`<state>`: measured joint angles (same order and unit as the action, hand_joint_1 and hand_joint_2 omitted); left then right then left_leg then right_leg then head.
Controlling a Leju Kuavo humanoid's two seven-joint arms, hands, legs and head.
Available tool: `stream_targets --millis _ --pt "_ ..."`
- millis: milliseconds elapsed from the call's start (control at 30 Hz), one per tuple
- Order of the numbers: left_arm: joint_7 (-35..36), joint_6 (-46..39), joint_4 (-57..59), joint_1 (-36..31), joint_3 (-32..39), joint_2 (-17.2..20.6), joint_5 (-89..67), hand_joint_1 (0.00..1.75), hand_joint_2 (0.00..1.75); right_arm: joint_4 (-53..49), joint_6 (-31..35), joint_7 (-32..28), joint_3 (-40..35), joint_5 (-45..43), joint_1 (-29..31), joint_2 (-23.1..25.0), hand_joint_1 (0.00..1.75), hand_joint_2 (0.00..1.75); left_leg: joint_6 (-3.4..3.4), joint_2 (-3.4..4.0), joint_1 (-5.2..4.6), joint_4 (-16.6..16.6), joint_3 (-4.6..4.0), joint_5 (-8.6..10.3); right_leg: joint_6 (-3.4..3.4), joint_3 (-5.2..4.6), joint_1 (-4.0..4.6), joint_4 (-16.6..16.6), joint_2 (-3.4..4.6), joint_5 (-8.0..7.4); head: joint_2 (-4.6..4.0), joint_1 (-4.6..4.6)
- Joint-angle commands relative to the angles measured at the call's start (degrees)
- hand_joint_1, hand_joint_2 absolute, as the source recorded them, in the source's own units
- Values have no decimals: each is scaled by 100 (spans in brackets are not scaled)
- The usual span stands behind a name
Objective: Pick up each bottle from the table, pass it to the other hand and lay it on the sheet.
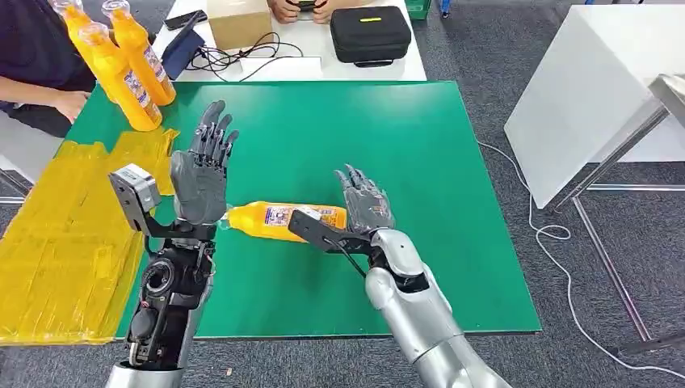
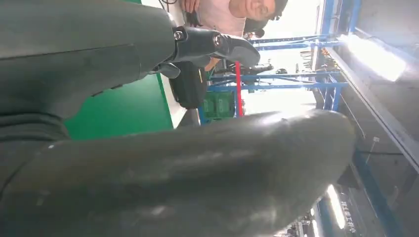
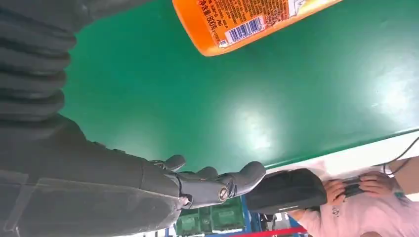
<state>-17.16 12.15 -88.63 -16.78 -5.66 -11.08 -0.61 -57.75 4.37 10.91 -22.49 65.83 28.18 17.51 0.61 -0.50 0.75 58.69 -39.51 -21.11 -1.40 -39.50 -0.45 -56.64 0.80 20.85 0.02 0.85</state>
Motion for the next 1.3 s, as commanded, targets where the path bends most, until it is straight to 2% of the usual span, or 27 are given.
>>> stream_targets --millis 33,100,200,267,300,367,400,500,667,700,800,833,900,967,1000,1033,1067,1167,1200,1300 --pt "23 -15 -63 81 330 28 -92 0 0 -20 -107 -38 -318 -11 75 -72 0 0 1 10 -4 -2 43 -17 3 39 0 -1 0 15 0 2" --pt "46 -14 -143 143 375 32 -126 0 0 20 -115 -39 -363 -7 74 -57 0 0 0 10 -1 -3 22 -8 2 20 0 2 4 5 0 2" --pt "61 17 -234 230 391 -25 -184 0 0 46 -112 -37 -356 -64 99 -101 0 0 0 10 -2 -2 53 -22 4 50 1 -1 -1 21 0 2" --pt "63 26 -274 266 393 -59 -199 0 0 12 -119 -38 -343 -71 90 -135 0 0 1 5 -1 -4 30 -11 2 30 1 4 -2 10 0 2" --pt "73 39 -286 270 421 -98 -221 0 0 -21 -133 -38 -324 -81 72 -143 0 175 1 5 -2 -1 50 -20 4 48 1 -1 -5 20 0 2" --pt "88 65 -300 268 451 -135 -243 0 0 -95 -156 -34 -297 -82 34 -165 0 175 2 4 -2 2 54 -22 3 53 2 -3 -8 23 0 2" --pt "96 83 -312 264 468 -142 -260 0 0 -149 -155 -27 -273 -83 5 -168 0 0 2 0 -3 -1 40 -15 2 39 0 0 -9 17 0 2" --pt "93 91 -336 299 511 -123 -255 0 0 -208 -150 -17 -292 -75 -29 -152 0 0 1 -1 -1 -2 26 -9 2 27 1 2 -8 10 0 0" --pt "101 105 -344 311 530 -121 -262 0 0 -283 -143 1 -311 -50 -78 -152 0 0 0 4 -3 -1 57 -23 5 54 1 -2 -8 24 0 2" --pt "101 105 -344 311 530 -121 -262 0 0 -283 -143 1 -311 -50 -78 -152 0 0 0 0 -1 -3 30 -11 3 30 2 1 -8 12 0 0" --pt "112 123 -353 299 546 -120 -275 0 0 -347 -158 12 -327 -32 -99 -166 0 0 1 2 -3 -2 71 -29 5 68 2 -3 -12 31 0 0" --pt "115 128 -372 308 550 -112 -278 0 0 -367 -161 12 -334 -32 -111 -171 0 0 1 0 -2 -3 31 -11 2 31 1 2 -8 12 0 2" --pt "126 144 -438 355 569 -108 -295 0 0 -416 -180 11 -338 -39 -145 -212 0 0 1 3 -4 0 67 -27 4 64 1 -3 -10 29 0 2" --pt "145 139 -491 407 586 -109 -338 0 0 -442 -198 8 -291 -40 -199 -269 0 0 1 -1 0 -4 20 -6 1 21 1 5 -7 7 0 2" --pt "144 136 -497 422 590 -105 -350 0 0 -441 -195 2 -265 -29 -216 -281 0 0 2 -1 -1 -3 43 -15 2 43 2 3 -10 17 0 0" --pt "134 122 -503 429 593 -96 -366 0 0 -432 -191 -14 -236 -19 -218 -286 0 0 1 -3 -2 -5 28 -8 2 29 0 4 -9 10 0 2" --pt "126 108 -519 450 606 -90 -373 0 0 -426 -195 -25 -210 -11 -210 -293 0 175 2 -2 -2 -4 42 -14 2 43 1 3 -11 17 0 0" --pt "125 103 -562 414 604 -105 -369 0 0 -379 -269 -100 -139 18 -120 -323 0 175 1 -2 -2 -4 22 -7 1 23 0 3 -8 8 0 0" --pt "126 91 -593 410 609 -106 -365 0 0 -411 -278 -93 -90 14 -122 -340 0 175 1 -1 -2 0 44 -17 3 44 1 -2 -11 19 0 0" --pt "146 38 -600 376 586 -48 -321 0 0 -618 -326 -112 100 41 -185 -410 0 175 2 -8 -1 0 38 -14 4 40 2 -2 -18 18 0 0"
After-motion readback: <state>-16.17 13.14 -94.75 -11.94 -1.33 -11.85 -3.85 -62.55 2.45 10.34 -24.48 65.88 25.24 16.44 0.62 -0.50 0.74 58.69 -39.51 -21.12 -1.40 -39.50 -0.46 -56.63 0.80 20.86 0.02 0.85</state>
